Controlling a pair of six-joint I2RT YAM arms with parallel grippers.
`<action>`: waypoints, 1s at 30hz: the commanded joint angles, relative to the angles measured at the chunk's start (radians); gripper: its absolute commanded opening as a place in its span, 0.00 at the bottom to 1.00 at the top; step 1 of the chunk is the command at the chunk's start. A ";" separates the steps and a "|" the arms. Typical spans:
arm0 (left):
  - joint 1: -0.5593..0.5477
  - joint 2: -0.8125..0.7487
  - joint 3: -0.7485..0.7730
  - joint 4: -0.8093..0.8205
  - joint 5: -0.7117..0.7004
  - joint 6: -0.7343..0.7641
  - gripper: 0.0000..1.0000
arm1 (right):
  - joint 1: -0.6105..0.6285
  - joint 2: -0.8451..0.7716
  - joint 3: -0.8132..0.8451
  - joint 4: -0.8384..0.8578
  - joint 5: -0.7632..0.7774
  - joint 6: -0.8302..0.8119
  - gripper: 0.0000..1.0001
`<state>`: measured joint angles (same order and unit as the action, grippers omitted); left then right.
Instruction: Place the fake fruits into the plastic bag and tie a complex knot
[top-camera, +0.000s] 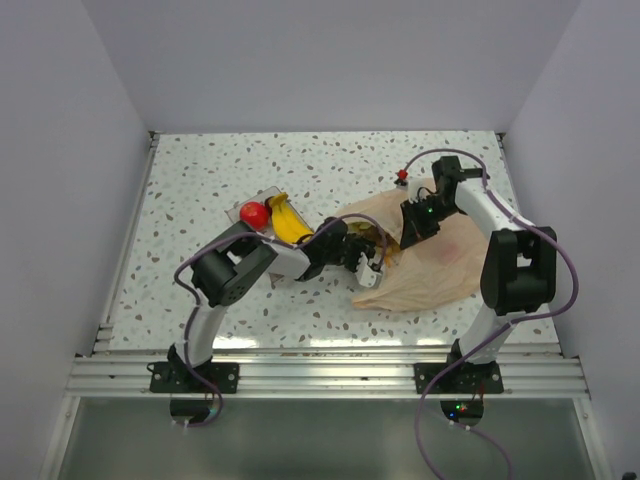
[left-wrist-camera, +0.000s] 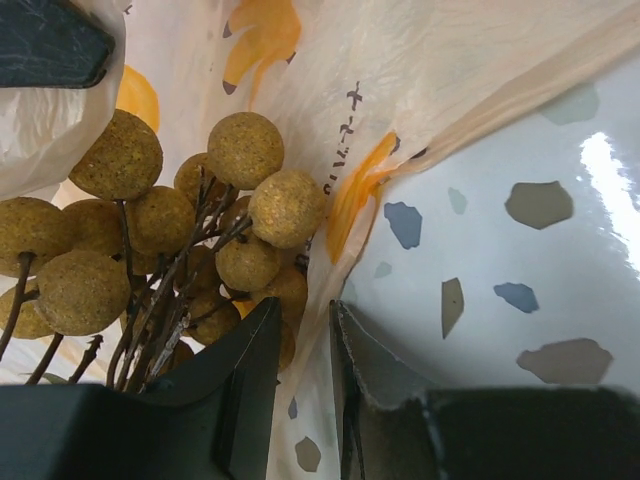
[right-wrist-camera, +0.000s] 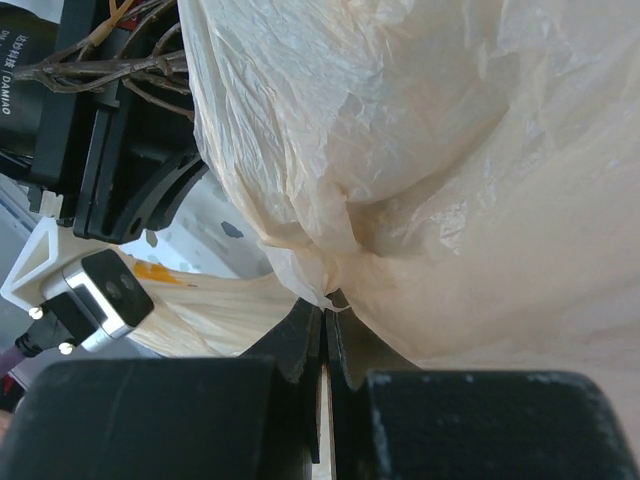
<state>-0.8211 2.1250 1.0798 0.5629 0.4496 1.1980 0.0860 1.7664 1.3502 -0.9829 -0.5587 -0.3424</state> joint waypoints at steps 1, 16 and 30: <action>-0.006 0.039 0.046 0.029 0.015 0.017 0.32 | 0.000 -0.002 0.010 0.009 0.008 -0.024 0.00; -0.001 0.087 0.080 0.037 0.034 -0.003 0.00 | 0.001 -0.013 0.020 -0.007 -0.018 -0.040 0.00; -0.006 -0.138 0.084 -0.213 0.031 -0.340 0.00 | -0.002 -0.039 0.003 0.001 -0.026 -0.046 0.00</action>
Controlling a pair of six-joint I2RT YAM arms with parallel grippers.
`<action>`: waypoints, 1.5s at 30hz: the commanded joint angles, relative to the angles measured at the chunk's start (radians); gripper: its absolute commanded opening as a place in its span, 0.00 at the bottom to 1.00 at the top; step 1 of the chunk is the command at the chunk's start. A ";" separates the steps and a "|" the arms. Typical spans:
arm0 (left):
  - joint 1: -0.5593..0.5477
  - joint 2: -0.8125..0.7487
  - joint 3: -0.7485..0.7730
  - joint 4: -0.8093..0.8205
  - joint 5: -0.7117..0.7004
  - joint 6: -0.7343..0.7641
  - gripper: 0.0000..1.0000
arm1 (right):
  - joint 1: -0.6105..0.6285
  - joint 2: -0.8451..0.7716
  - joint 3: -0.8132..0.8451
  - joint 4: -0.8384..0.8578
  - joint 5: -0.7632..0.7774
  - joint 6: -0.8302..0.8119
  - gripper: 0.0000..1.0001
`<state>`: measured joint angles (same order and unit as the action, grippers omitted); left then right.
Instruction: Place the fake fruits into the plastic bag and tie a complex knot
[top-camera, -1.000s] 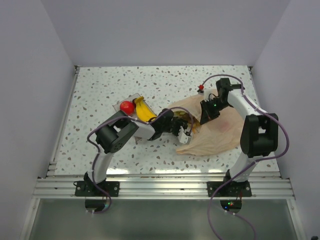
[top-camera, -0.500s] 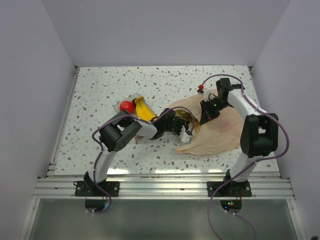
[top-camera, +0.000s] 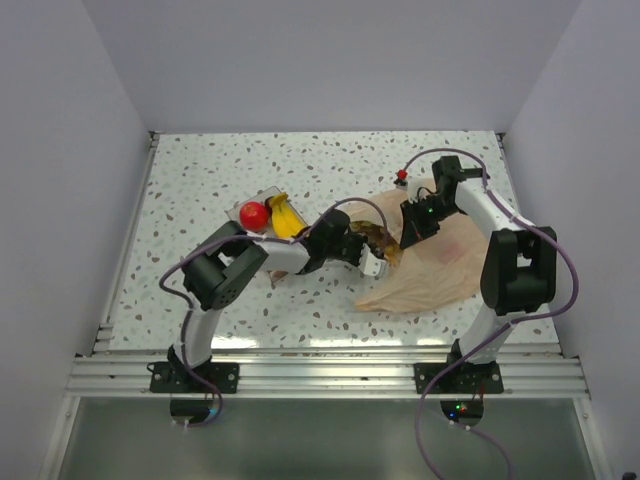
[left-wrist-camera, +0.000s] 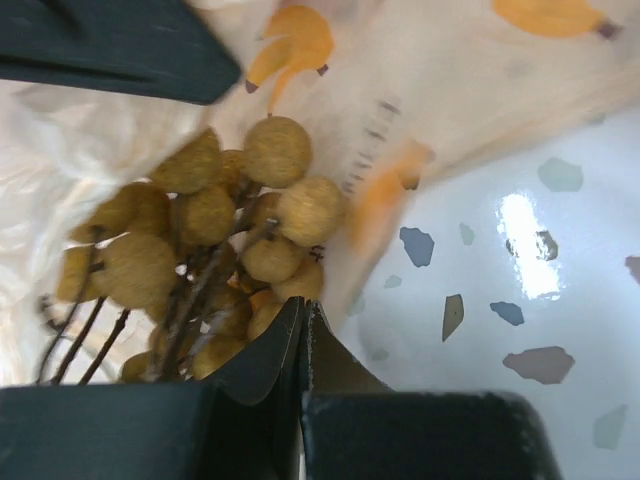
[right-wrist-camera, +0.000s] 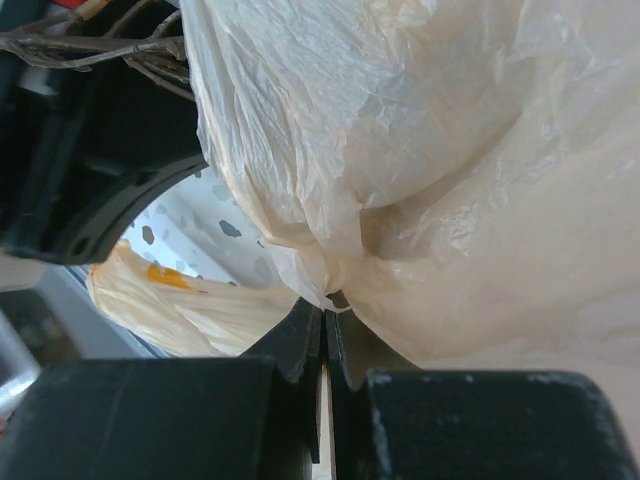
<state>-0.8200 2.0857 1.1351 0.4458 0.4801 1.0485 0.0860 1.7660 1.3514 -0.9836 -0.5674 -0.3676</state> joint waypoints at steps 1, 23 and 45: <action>-0.008 -0.105 0.052 -0.158 -0.021 -0.232 0.00 | -0.002 -0.040 -0.004 0.003 -0.012 -0.021 0.00; -0.002 -0.018 0.089 -0.193 -0.109 -0.135 0.36 | -0.002 0.004 0.045 -0.024 -0.020 -0.007 0.00; -0.019 0.169 0.271 -0.217 -0.097 0.025 0.29 | -0.002 0.024 0.040 -0.032 -0.058 -0.030 0.00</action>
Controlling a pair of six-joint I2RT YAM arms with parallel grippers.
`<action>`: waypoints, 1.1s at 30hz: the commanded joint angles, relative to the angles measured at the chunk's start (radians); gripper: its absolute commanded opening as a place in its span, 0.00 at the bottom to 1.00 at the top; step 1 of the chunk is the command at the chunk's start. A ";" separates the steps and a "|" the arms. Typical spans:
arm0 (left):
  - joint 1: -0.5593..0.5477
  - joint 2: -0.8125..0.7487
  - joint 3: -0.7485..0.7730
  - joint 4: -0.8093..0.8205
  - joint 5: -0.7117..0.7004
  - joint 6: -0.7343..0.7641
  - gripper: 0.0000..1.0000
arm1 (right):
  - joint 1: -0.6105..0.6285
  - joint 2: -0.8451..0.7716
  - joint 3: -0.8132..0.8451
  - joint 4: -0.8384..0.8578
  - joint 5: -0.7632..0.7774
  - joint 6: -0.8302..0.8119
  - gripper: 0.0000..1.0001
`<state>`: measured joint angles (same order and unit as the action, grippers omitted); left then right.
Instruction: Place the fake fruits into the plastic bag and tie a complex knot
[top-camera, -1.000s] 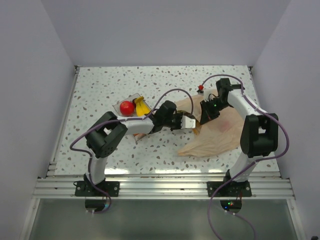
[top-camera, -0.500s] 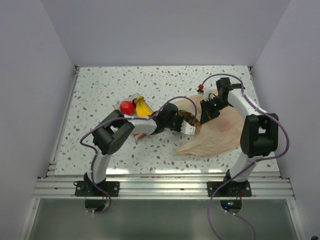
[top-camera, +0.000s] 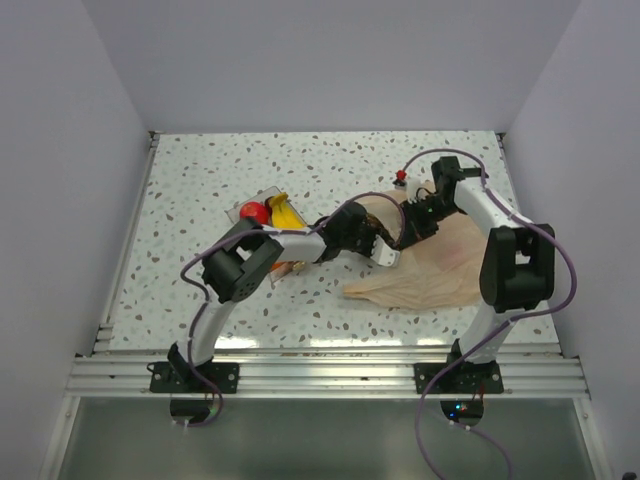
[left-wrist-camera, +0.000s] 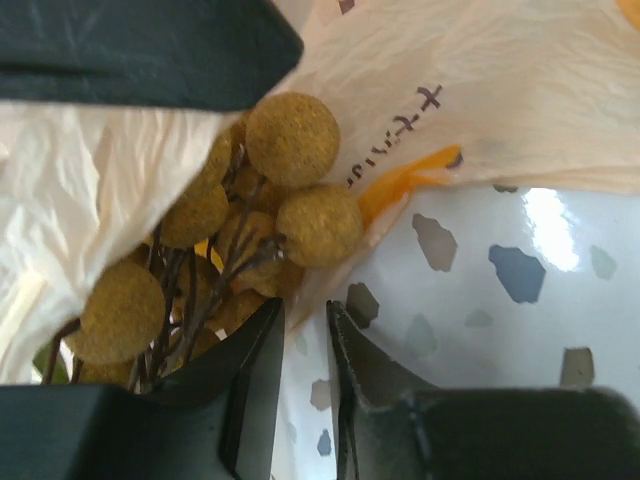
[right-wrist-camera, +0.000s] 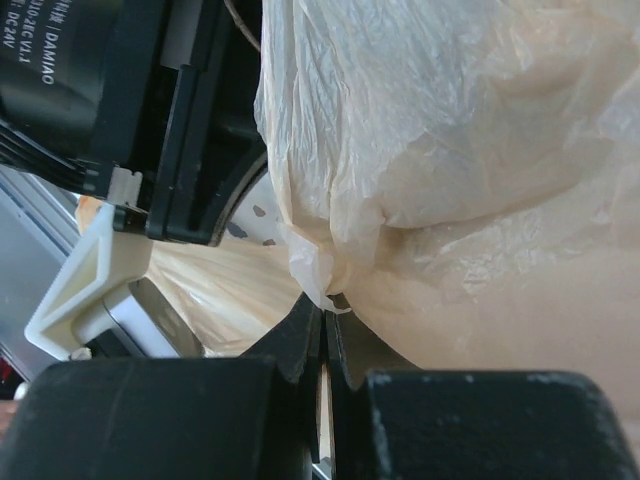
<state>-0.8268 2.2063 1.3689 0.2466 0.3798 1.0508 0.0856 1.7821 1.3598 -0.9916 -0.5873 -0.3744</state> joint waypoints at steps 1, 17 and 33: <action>-0.015 0.065 0.045 -0.020 0.002 0.025 0.27 | -0.001 0.013 0.035 -0.028 -0.040 -0.024 0.00; 0.049 -0.204 -0.040 -0.154 0.105 -0.140 0.00 | -0.026 -0.036 0.102 -0.085 0.001 -0.040 0.00; 0.084 -0.477 -0.004 -0.372 0.090 -0.463 0.22 | -0.026 -0.102 0.161 -0.102 0.037 -0.009 0.00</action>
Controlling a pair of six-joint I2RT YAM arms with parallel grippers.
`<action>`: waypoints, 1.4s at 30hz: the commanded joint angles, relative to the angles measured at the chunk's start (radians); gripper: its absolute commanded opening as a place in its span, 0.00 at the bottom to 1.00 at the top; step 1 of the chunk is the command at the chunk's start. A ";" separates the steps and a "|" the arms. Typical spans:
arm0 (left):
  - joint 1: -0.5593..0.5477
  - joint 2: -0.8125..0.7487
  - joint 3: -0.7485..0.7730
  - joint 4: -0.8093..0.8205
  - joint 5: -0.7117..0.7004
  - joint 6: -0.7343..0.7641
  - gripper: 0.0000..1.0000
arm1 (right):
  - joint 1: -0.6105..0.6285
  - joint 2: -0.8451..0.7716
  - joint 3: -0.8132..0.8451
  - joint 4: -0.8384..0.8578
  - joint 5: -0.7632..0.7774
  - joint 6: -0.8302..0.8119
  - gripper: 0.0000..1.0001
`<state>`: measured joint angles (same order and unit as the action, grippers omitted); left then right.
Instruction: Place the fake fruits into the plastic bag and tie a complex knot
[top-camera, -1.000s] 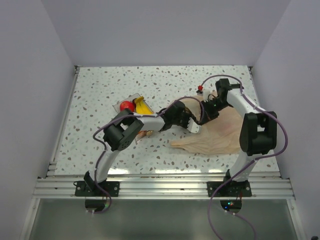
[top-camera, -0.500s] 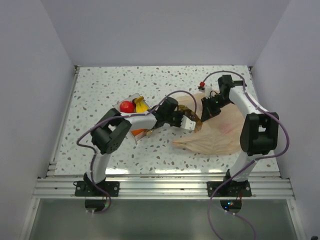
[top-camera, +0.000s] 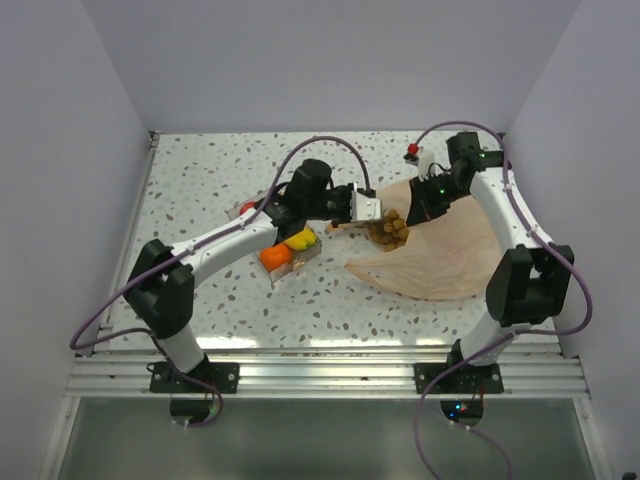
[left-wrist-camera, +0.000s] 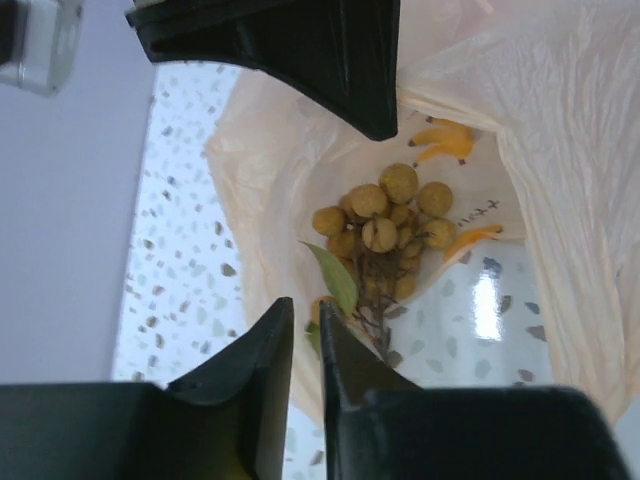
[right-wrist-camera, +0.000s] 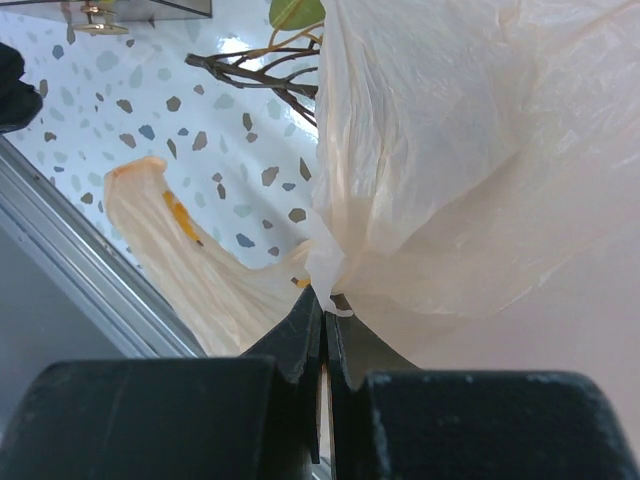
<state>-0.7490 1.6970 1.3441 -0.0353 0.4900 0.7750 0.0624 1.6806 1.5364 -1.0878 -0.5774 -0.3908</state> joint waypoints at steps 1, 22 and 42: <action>0.011 0.027 0.010 -0.084 -0.015 -0.291 0.26 | -0.003 0.002 -0.033 0.012 0.028 0.013 0.00; -0.213 -0.087 -0.213 -0.226 0.065 -0.399 0.42 | -0.001 -0.102 -0.119 0.060 -0.056 0.116 0.00; 0.471 -0.130 -0.102 -0.161 -0.243 -0.488 0.88 | 0.005 -0.142 -0.229 0.106 0.016 0.136 0.00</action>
<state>-0.2825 1.5204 1.1305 -0.2794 0.3458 0.2584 0.0647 1.5806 1.3022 -1.0122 -0.5816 -0.2771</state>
